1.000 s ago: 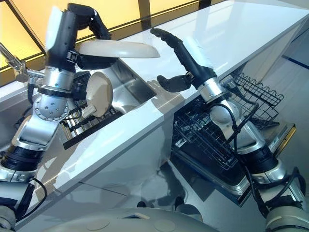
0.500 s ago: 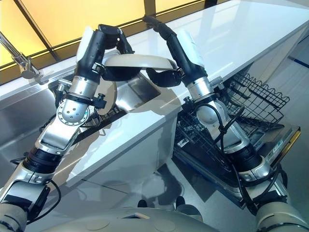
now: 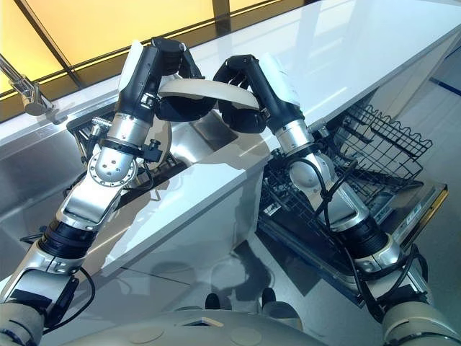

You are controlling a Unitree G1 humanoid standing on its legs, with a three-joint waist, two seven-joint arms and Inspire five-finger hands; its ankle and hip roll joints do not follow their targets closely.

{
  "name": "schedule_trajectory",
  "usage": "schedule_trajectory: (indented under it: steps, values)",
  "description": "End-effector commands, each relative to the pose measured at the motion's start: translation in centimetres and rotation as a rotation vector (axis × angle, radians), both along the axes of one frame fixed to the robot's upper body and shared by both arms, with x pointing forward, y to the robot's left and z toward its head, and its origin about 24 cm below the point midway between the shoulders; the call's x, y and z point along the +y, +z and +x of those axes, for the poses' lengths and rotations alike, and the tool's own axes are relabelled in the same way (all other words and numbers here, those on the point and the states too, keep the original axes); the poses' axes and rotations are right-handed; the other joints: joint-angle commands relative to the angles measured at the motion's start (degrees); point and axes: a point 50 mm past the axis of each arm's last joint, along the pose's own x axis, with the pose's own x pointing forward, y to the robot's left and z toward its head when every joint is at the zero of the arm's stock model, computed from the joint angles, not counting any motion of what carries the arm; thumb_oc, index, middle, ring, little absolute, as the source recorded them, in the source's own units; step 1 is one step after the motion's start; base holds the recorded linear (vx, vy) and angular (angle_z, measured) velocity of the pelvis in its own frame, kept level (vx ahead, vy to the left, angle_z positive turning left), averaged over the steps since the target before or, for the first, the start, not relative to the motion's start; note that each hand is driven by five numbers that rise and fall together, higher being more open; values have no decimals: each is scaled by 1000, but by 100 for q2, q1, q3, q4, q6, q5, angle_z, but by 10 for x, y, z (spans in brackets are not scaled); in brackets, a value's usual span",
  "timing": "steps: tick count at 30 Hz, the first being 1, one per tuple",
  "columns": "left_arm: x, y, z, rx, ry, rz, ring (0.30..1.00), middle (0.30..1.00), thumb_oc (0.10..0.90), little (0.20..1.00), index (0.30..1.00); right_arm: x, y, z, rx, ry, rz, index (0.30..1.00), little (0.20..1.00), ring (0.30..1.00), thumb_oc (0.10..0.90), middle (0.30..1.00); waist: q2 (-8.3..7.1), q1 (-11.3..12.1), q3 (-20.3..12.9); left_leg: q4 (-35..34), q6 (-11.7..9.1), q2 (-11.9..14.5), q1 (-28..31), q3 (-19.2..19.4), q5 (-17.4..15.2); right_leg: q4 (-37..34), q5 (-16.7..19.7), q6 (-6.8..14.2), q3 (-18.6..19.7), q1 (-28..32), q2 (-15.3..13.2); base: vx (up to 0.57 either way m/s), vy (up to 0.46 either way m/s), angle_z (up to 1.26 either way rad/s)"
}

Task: Pick up plates and place into dishwasher.

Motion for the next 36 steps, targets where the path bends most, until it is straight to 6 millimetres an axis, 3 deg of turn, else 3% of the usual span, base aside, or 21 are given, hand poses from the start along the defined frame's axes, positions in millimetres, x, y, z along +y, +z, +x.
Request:
schedule_trajectory:
  steps: [1,2,3,4,5,15,25,28,31,32,33,36]
  values:
    - [-28,55,-20,-276,-160,-62,300,300,100,200,300,5,60,-12,-293,24,128,300,200,300,100,300,-132,6,-531,25,118,-464,19,-39,-424,94,-140,321,-137,84,73,0,0,0]
    - [-27,55,-20,-280,-151,-63,300,300,100,200,300,4,60,-12,-294,17,127,300,200,300,100,300,-134,5,-532,25,116,-462,18,-38,-423,96,-141,323,-136,84,74,0,0,0]
    - [-26,55,-20,-285,-142,-66,472,472,300,400,472,3,60,-11,-297,11,127,300,200,300,100,300,-135,6,-533,25,115,-462,18,-40,-421,98,-139,321,-137,83,75,0,0,0]
    - [-24,56,-19,-289,-122,-67,811,811,696,796,811,2,60,-11,-300,4,128,300,200,300,100,300,-136,8,-533,26,114,-460,20,-39,-421,99,-140,324,-145,85,73,0,0,0]
    - [-22,55,-18,-289,-106,-62,900,900,800,900,900,0,60,-10,-304,-6,127,300,200,300,100,300,-140,10,-536,28,113,-460,23,-42,-423,99,-144,325,-145,92,73,0,0,0]
    - [4,41,-11,-190,-19,43,900,900,800,900,900,-29,61,-12,-345,-115,157,300,200,300,100,300,-128,32,-557,42,113,-455,21,-59,-423,87,-138,332,-164,98,77,0,0,0]
    - [20,23,-8,-87,-22,14,900,900,800,900,900,-55,61,-8,-431,-292,221,300,200,300,100,300,-94,84,-532,75,126,-461,47,-53,-430,70,-114,328,-172,128,60,0,0,0]
    - [30,19,-8,-75,17,9,900,900,800,900,900,-74,59,-6,-462,-405,214,300,200,300,100,300,-91,86,-533,67,126,-464,47,-52,-428,76,-117,338,-181,131,62,0,0,0]
    - [54,12,-11,-63,109,-3,900,900,800,900,900,-112,54,-8,-488,-577,192,300,200,300,100,300,-94,67,-535,64,130,-452,47,-50,-428,91,-119,349,-187,123,61,0,0,0]
    - [54,12,-12,-62,109,-3,900,900,800,900,900,-112,54,-9,-487,-578,192,300,200,300,100,300,-94,68,-540,63,130,-452,47,-51,-428,91,-119,349,-188,125,61,0,0,0]
    - [73,7,-16,-50,177,-19,900,900,800,900,900,-142,50,-16,-495,-708,194,300,200,300,100,300,-106,35,-544,54,139,-446,48,-49,-420,98,-114,354,-178,112,64,0,0,0]
    - [95,2,-21,-46,256,-63,900,900,800,900,900,-176,40,-31,-511,-865,217,300,200,300,100,300,-108,-20,-548,53,155,-440,46,-28,-413,120,-118,352,-145,102,73,-10,-3,1]
